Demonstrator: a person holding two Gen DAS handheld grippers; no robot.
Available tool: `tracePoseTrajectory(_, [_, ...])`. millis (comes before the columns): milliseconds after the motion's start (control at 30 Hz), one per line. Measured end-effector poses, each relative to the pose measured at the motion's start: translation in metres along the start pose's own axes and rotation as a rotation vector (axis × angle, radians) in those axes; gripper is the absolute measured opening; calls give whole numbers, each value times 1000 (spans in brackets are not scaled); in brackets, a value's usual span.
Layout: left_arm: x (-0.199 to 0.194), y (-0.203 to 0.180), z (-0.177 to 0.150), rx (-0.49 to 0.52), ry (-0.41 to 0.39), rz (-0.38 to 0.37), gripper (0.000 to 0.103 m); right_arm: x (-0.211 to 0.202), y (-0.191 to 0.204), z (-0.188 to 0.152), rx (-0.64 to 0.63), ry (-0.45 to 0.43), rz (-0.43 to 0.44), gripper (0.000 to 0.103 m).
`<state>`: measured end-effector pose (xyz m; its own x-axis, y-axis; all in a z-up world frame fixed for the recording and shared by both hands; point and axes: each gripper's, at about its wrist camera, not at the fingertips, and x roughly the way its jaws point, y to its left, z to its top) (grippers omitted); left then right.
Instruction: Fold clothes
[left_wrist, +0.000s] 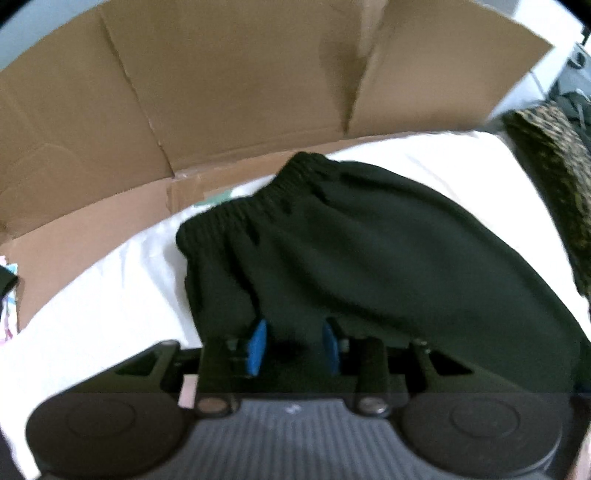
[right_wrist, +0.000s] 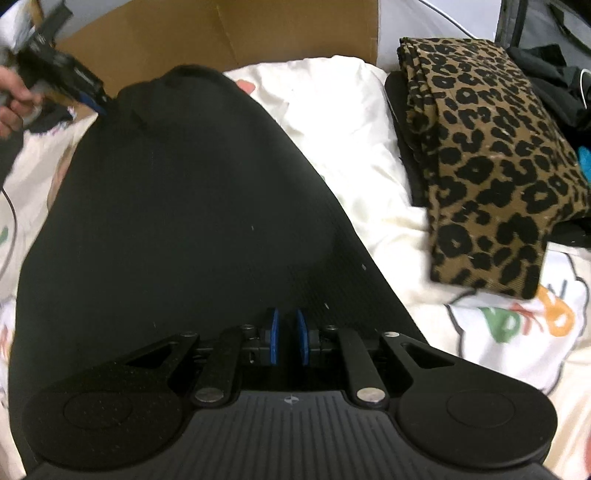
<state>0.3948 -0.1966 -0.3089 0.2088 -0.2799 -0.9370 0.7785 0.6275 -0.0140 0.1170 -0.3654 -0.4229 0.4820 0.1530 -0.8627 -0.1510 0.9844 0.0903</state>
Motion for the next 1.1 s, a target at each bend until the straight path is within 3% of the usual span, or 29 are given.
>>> tracePoseTrajectory(167, [-46, -8, -37, -4, -28, -50, 43, -5, -5, -8, -51, 32, -30, 17])
tracePoseTrajectory(433, [-93, -6, -110, -44, -77, -119, 44, -26, 8, 7, -62, 53, -62, 18])
tracePoseTrajectory(733, [-102, -1, -155, -68, -114, -162, 48, -54, 41, 35, -106, 31, -30, 20])
tracePoseTrajectory(967, [-97, 4, -178, -72, -148, -223, 37, -75, 94, 66, -214, 22, 37, 22])
tracePoseTrajectory(1100, [-86, 4, -188, -93, -127, -232, 31, -83, 132, 79, -321, 7, 83, 22])
